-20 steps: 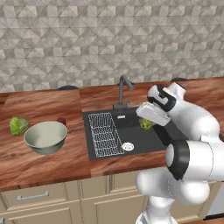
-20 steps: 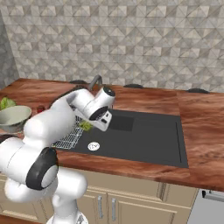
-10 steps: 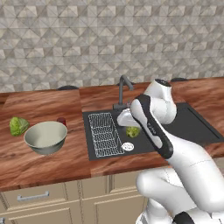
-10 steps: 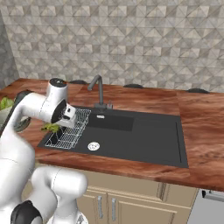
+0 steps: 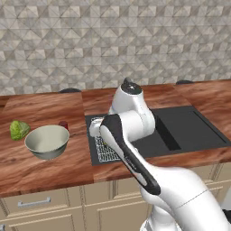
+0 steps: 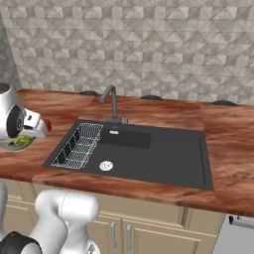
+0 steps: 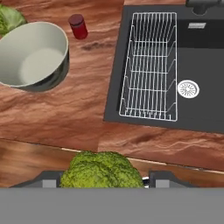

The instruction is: Pick the broccoli from the sink and place it in the bowl. Then pick the bowl and place it in the microwave. Then close the microwave door and press the start button.

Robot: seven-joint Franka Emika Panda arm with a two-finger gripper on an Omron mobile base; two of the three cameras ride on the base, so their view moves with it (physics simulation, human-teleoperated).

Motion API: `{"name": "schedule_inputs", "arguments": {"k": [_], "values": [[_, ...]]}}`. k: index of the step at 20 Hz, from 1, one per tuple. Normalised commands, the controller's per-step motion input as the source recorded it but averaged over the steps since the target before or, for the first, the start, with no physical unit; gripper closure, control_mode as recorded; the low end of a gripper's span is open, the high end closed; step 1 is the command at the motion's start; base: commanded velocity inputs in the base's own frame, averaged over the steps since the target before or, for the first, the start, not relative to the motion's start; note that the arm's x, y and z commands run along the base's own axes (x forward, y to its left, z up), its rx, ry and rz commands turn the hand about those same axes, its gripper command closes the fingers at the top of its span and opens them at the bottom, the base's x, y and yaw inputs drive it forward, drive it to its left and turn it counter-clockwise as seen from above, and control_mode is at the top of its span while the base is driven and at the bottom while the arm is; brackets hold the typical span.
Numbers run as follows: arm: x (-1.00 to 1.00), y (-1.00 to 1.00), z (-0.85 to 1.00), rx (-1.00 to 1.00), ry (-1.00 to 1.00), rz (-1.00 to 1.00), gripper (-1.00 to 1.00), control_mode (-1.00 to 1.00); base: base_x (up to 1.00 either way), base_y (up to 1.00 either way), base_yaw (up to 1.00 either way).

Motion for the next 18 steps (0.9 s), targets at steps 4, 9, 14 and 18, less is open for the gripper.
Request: {"name": "schedule_inputs", "arguments": {"k": [4, 9, 14, 18], "values": [[0.09, 0.92, 0.65, -0.09, 0.00, 0.00, 1.00, -1.00, 0.00, 0.00, 0.00], [0.13, 0.90, -0.01, -0.11, 0.00, 0.03, 1.00, -1.00, 0.00, 0.00, 0.00], [0.33, 0.17, -0.42, -0.01, 0.00, 0.16, 1.00, -1.00, 0.00, 0.00, 0.00], [0.52, 0.00, -0.24, 0.00, 0.00, 0.20, 1.00, -1.00, 0.00, 0.00, 0.00]]}}
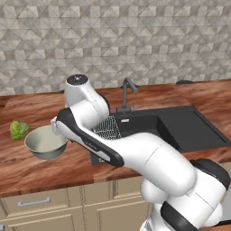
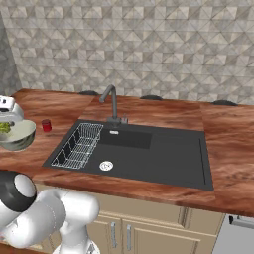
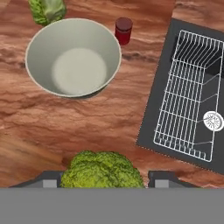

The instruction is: Pick the broccoli from the sink and place it in the bowl. Then pick the bowl and place it in the microwave. Then close the microwave door and press the start button.

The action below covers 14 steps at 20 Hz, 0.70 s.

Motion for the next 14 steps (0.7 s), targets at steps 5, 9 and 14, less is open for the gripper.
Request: {"name": "schedule_inputs", "arguments": {"k": [5, 9, 14], "values": [[0.57, 0.10, -0.32, 0.00, 0.00, 0.19, 1.00, -1.00, 0.00, 0.00, 0.00], [0.25, 0.65, 0.00, 0.00, 0.00, 0.06, 1.00, -1.00, 0.00, 0.00, 0.00], [0.21, 0.62, -0.21, -0.03, 0.00, 0.06, 1.00, -1.00, 0.00, 0.00, 0.00]]}}
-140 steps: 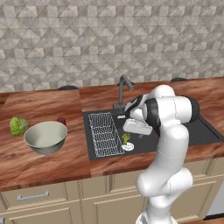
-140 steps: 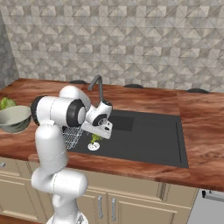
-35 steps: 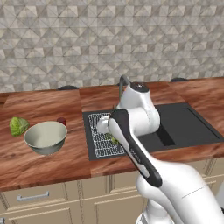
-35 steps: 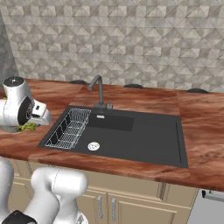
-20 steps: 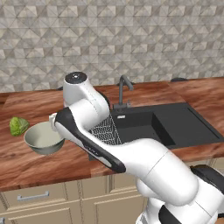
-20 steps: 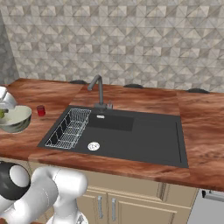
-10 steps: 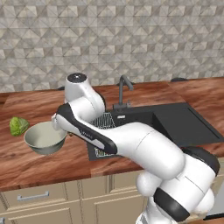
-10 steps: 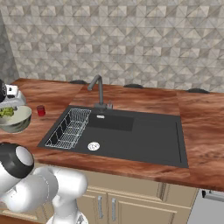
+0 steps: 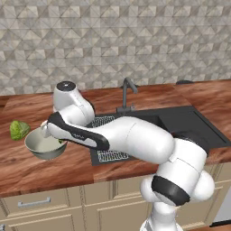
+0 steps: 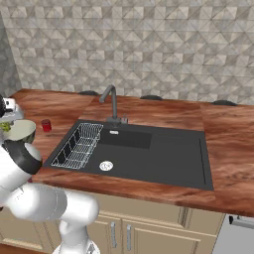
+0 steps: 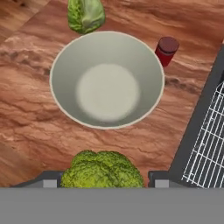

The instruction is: Pick the broccoli from the sink and place it in the bowl. Then pick the bowl and place it in the microwave. Then close the microwave door and press the start button.

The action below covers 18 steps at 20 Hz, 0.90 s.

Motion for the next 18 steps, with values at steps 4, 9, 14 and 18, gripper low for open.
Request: {"name": "schedule_inputs", "arguments": {"k": [4, 9, 14, 18], "values": [[0.30, 0.50, -0.33, -0.06, 0.07, 0.04, 1.00, -1.00, 0.00, 0.00, 0.00], [0.38, 0.30, -0.50, -0.08, 0.05, 0.01, 1.00, -1.00, 0.00, 0.00, 0.00], [0.32, 0.32, -0.44, -0.08, 0.00, 0.00, 1.00, -1.00, 0.00, 0.00, 0.00], [0.25, 0.27, -0.23, -0.05, 0.00, 0.00, 1.00, -1.00, 0.00, 0.00, 0.00]]}}
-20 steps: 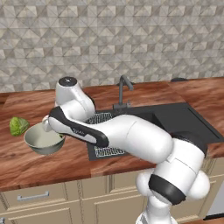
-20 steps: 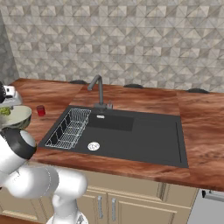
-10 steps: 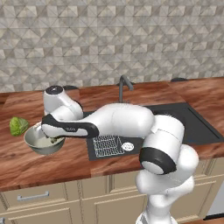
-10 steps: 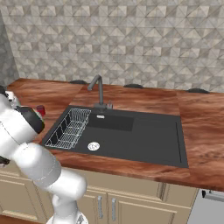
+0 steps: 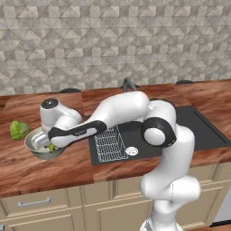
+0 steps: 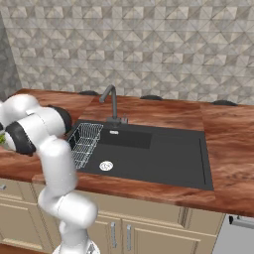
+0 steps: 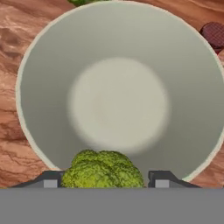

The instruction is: Pick the broccoli from the sink and place it in the bowl. Then pick the bowl and place it in the microwave. Then close the microwave door and press the start button.

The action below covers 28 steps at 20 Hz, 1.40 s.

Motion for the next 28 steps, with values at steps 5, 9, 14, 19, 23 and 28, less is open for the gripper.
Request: {"name": "schedule_inputs", "arguments": {"k": [5, 9, 14, 19, 23, 28], "values": [[0.19, 0.13, -0.04, -0.01, 0.00, 0.00, -1.00, -1.00, 0.00, 0.00, 0.00], [0.20, 0.01, 0.00, 0.00, 0.01, 0.00, -1.00, -1.00, 0.00, 0.00, 0.00], [0.52, 0.03, 0.00, 0.00, 0.04, 0.00, -1.00, -1.00, 0.00, 0.00, 0.00], [0.65, 0.00, 0.00, 0.00, 0.03, 0.00, -1.00, -1.00, 0.00, 0.00, 0.00], [0.29, 0.00, 0.00, 0.00, 0.00, 0.00, -1.00, -1.00, 0.00, 0.00, 0.00], [-0.80, 0.00, 0.00, 0.00, -0.01, 0.09, -1.00, -1.00, 0.00, 0.00, 0.00]]}}
